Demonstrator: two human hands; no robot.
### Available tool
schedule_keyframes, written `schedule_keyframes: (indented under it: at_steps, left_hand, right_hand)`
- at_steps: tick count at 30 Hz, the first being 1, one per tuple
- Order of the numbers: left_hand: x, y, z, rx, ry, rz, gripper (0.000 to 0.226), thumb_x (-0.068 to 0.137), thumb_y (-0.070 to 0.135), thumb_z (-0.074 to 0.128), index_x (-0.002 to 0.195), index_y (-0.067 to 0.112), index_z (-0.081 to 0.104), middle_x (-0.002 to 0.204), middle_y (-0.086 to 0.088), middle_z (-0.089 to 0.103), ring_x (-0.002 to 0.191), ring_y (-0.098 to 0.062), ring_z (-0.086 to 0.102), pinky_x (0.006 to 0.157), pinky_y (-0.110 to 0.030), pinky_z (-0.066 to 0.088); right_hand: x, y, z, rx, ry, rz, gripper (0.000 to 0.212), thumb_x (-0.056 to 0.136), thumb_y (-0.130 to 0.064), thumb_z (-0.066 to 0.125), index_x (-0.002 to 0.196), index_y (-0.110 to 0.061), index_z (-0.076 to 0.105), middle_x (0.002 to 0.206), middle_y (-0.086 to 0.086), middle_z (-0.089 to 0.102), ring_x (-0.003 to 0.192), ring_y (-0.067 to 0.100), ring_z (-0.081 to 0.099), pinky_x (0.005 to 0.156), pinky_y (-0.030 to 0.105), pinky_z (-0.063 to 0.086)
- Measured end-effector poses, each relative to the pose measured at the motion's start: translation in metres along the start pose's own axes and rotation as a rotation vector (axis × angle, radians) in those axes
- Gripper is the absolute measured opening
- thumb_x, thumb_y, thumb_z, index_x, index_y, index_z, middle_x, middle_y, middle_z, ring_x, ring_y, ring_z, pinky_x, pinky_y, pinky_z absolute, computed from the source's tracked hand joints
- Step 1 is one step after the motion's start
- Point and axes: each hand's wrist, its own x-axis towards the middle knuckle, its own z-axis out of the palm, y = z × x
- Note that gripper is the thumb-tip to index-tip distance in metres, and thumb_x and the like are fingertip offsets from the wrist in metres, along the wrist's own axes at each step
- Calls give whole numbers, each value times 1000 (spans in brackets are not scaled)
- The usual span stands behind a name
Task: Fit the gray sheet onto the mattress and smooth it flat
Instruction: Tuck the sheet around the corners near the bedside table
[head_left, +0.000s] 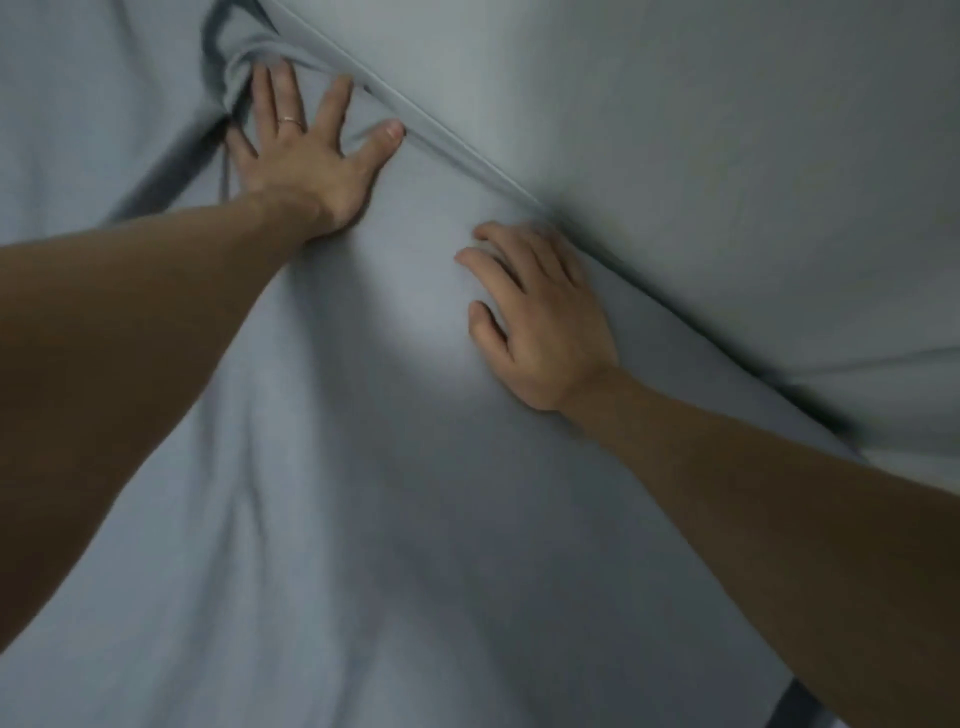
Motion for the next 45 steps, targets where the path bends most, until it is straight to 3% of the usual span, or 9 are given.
schedule_keyframes:
  at_steps: [5, 11, 15, 18, 27, 31, 35, 41, 45]
  left_hand:
    - [7, 3, -1, 3, 30, 8, 86, 75, 91, 14, 150, 48, 16, 164, -5, -13, 150, -22, -18, 117, -60, -2]
    - [16, 5, -8, -101, -33, -28, 78, 76, 86, 30, 146, 51, 25, 164, -4, -10, 150, -23, -16, 115, -59, -6]
    - [-16, -13, -6, -229, 217, 137, 61, 89, 59, 42, 143, 31, 42, 156, -8, 29, 147, -26, 17, 119, -48, 8]
    - [-75, -31, -2, -186, 249, 194, 54, 93, 48, 45, 140, 21, 44, 149, -11, 38, 140, -29, 29, 117, -44, 15]
    - [-189, -153, -5, -67, 34, -152, 68, 94, 60, 45, 150, 26, 30, 161, -9, 21, 149, -29, 12, 121, -46, 13]
    - [-170, -158, -3, -50, -27, -162, 78, 90, 75, 28, 155, 37, 8, 165, -2, 0, 151, -17, -9, 122, -42, -4]
    - [-152, -170, 5, 5, -19, -198, 78, 86, 81, 16, 153, 46, -3, 165, 1, -9, 149, -14, -18, 121, -44, -9]
    - [-152, -168, 6, 66, 95, -196, 75, 89, 77, 20, 153, 39, 14, 164, -6, 9, 151, -22, -1, 122, -44, 3]
    - [-125, -150, -9, 102, 299, 85, 66, 92, 59, 35, 146, 20, 38, 156, -10, 32, 146, -29, 21, 116, -43, 15]
  right_hand:
    - [3, 4, 2, -73, -120, 14, 54, 98, -45, 39, 149, -26, 41, 161, -1, 27, 150, 21, 21, 120, 46, 18]
    - [3, 5, 3, -111, -164, 39, 61, 94, -53, 41, 151, -33, 35, 162, -6, 23, 150, 21, 20, 113, 41, 26]
    - [5, 6, 5, -104, -212, 49, 63, 92, -55, 42, 151, -35, 33, 163, -8, 18, 151, 19, 15, 113, 39, 22]
    - [5, 6, 2, -111, -253, 70, 63, 91, -56, 41, 150, -36, 34, 164, -9, 17, 151, 18, 14, 115, 39, 22]
    - [47, -69, -7, -51, -223, 51, 57, 80, -32, 48, 130, -7, 57, 149, 13, 45, 136, 32, 41, 118, 46, 22]
    - [89, -125, 18, 35, -370, -87, 65, 97, -43, 37, 156, -23, 20, 166, 3, 7, 152, 22, 9, 123, 38, 5]
    - [97, -128, 49, -35, -509, -75, 65, 98, -61, 17, 156, -38, -2, 165, -6, -11, 152, 16, -12, 122, 40, -9]
    - [92, -125, 51, -42, -463, -82, 66, 96, -65, 18, 156, -40, 6, 166, -6, -3, 152, 16, -5, 122, 40, -4]
    - [111, -128, 42, -72, -251, -108, 54, 91, -56, 36, 140, -36, 46, 149, 0, 42, 133, 24, 39, 108, 41, 28]
